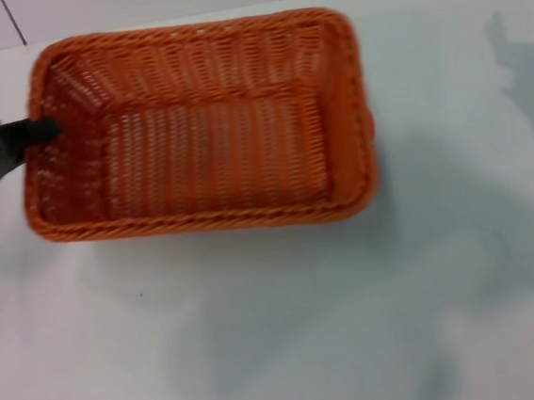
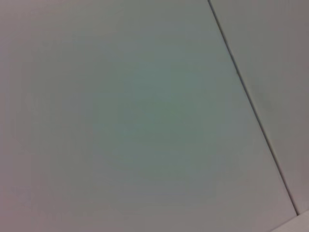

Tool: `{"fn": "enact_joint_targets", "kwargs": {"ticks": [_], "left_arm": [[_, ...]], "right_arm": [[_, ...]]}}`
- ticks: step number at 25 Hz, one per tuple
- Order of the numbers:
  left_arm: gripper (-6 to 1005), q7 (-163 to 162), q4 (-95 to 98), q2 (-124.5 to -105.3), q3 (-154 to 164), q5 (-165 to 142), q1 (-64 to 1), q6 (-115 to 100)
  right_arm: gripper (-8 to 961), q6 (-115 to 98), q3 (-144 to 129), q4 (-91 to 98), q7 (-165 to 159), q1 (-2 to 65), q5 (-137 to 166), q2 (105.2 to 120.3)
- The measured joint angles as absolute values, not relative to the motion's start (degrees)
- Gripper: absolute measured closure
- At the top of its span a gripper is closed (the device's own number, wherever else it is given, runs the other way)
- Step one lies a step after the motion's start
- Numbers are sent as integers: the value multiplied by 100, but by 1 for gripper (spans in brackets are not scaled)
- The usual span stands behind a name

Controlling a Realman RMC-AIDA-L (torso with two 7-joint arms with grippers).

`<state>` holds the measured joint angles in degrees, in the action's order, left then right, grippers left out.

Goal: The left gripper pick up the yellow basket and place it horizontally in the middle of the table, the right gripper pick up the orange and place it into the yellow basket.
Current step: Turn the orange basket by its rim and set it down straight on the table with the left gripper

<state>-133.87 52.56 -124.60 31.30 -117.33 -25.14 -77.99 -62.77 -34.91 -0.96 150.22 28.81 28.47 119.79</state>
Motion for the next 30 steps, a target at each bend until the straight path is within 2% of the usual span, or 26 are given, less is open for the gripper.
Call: {"fn": "enact_joint_targets", "kwargs": {"ticks": [13,30], "left_arm": [[827,-13363,5259,-12393,3898,-11073,-2551,-7148],[829,-13446,5903,-12401,3348,-11110,-1641,-7497]], "right_arm": [[127,-6272,-3468,-96,15020,2865,2848,11980],[127,-6179,-3418,-96,15020,2921,2847,11980]]}}
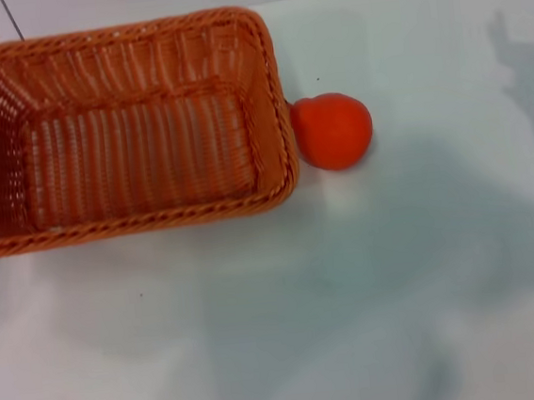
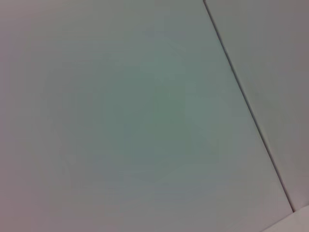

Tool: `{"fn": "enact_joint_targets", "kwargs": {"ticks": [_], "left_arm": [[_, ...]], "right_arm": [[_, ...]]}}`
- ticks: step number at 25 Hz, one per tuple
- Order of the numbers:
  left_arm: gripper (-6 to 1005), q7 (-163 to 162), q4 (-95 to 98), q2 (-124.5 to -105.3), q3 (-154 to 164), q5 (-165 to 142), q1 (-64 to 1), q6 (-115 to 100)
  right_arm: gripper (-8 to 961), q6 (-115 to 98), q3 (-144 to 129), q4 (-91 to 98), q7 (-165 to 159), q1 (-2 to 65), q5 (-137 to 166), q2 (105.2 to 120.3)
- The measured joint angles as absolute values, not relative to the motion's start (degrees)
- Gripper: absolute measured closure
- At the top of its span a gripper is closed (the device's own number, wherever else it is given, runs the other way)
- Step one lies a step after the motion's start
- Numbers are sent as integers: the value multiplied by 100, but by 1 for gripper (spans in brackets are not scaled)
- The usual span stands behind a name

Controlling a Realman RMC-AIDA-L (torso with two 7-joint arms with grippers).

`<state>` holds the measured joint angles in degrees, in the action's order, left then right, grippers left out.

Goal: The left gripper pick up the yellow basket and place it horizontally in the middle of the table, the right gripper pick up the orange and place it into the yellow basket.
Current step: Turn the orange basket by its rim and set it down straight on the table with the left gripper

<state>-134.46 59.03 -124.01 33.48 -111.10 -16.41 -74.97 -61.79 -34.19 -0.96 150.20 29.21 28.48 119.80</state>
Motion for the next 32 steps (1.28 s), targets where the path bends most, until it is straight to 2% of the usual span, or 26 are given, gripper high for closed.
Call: {"fn": "enact_joint_targets", "kwargs": {"ticks": [6,14,19,32], "left_arm": [[828,-13423,5857,-12438,3430,-11110,-1533,-7505],[765,-13448,5655,-12431,3457,-11109,-1601,-7776],[528,-13446,5485,-12405,3599,-11109,-1687,-7885],[399,-13327,5365,-12368,3611,-11119,-1878,-8008]], "right_arm": [[127,-6179,-3419,-96,15021,2926,2854,11980],[127,-6180,-3419,-96,15021,2919,2849,11979],[127,-6180,-3418,-96,15021,2916,2849,11979],[126,-6271,-3802,-32,15017,2912,2902,11968]]}}
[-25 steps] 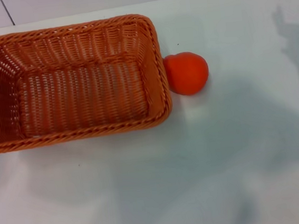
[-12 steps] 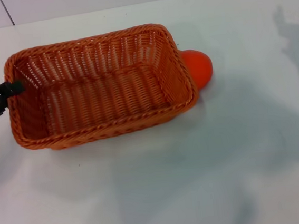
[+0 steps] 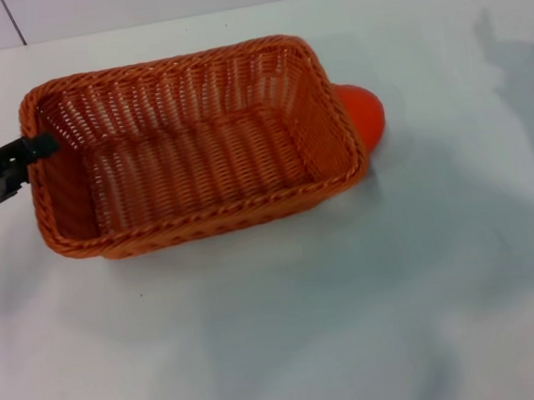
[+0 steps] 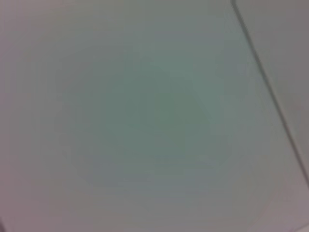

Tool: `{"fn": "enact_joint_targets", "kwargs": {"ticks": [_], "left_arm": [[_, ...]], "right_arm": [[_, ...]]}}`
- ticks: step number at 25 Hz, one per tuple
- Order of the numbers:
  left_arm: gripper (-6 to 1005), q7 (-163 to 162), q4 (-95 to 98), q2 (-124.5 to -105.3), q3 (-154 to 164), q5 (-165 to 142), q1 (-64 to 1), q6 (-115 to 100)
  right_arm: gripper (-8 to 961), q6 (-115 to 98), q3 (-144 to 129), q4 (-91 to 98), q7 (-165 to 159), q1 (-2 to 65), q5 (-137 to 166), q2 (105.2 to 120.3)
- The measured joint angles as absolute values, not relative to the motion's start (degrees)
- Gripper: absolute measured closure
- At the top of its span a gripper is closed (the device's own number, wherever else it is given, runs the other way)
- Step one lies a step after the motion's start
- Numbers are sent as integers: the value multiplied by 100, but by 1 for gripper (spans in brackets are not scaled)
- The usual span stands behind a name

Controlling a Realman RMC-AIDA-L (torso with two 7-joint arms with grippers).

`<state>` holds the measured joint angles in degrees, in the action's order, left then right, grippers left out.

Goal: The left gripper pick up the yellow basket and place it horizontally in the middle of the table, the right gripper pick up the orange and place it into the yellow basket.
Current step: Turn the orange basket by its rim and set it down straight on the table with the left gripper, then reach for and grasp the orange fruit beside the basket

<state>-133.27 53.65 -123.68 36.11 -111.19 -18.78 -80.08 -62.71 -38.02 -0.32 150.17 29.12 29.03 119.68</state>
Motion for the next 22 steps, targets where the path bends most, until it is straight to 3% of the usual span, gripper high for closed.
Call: {"fn": "enact_joint_targets", "kwargs": {"ticks": [3,11,15,17,22], "left_arm": [[398,-13231,5294,-12348,3595,-11122,-1906,-7978],[399,-12436,4809,-12011,3497,-11127,-2071,-7740],[401,-11952,4577,-11930,3219,-11096,-2162,-7680],[401,-11704,4551,-11930,3080,-11077,-2178,-7657],[400,-10954,4523,-12025,2541,-11070,-2230,-7627]], "right_arm": [[126,-6273,-4102,60,14990,2884,2909,11968],[126,-6292,-5006,411,14687,2753,2923,11948],[126,-6317,-5496,828,14226,2616,3330,11891],[126,-6319,-5550,1101,13797,2557,3879,11821],[126,-6350,-5568,1909,12064,2491,5835,11413]]}}
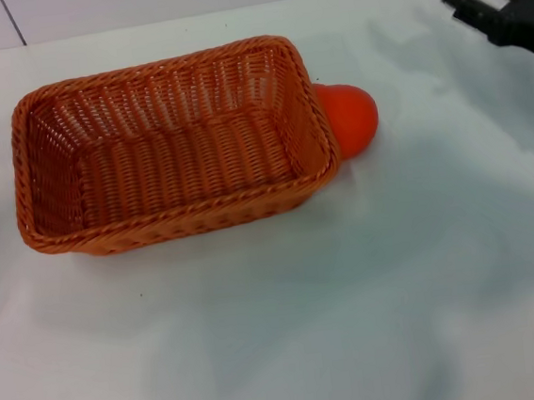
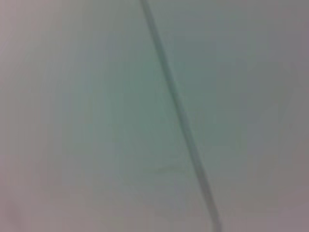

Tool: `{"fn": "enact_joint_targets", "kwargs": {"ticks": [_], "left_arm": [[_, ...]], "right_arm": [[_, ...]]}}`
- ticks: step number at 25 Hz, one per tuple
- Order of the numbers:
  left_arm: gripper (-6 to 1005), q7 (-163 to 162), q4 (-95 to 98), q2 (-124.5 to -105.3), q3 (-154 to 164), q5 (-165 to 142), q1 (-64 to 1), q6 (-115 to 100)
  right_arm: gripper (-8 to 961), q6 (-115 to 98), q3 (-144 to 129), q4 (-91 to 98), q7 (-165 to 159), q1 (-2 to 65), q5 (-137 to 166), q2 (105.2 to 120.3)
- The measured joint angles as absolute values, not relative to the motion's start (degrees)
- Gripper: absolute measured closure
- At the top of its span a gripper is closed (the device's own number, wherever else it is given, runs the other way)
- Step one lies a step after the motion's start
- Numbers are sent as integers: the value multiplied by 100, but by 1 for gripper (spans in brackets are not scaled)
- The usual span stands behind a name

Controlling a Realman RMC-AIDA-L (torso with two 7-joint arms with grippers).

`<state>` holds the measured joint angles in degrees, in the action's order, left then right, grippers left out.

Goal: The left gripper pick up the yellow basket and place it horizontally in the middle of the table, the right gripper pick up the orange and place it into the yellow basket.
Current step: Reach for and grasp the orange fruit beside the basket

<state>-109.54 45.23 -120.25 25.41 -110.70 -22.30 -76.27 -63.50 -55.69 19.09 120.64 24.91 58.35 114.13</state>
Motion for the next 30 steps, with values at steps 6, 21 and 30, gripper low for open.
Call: {"fn": "enact_joint_targets", "kwargs": {"ticks": [6,21,30], "left_arm": [[399,-10450,4365,-12102,2130,-10845,-2242,-7597],[399,-10341,4181,-12100,2157,-10697,-2249,-7662],[398,-10322,4139,-12085,2151,-10611,-2245,-7730]], "right_arm": [[127,-6765,-5523,3047,9908,2619,8450,10985],[127,-7698,-4951,4117,8399,3780,12286,11100],[126,-7336,-4966,4147,8188,4135,13045,11365]]}}
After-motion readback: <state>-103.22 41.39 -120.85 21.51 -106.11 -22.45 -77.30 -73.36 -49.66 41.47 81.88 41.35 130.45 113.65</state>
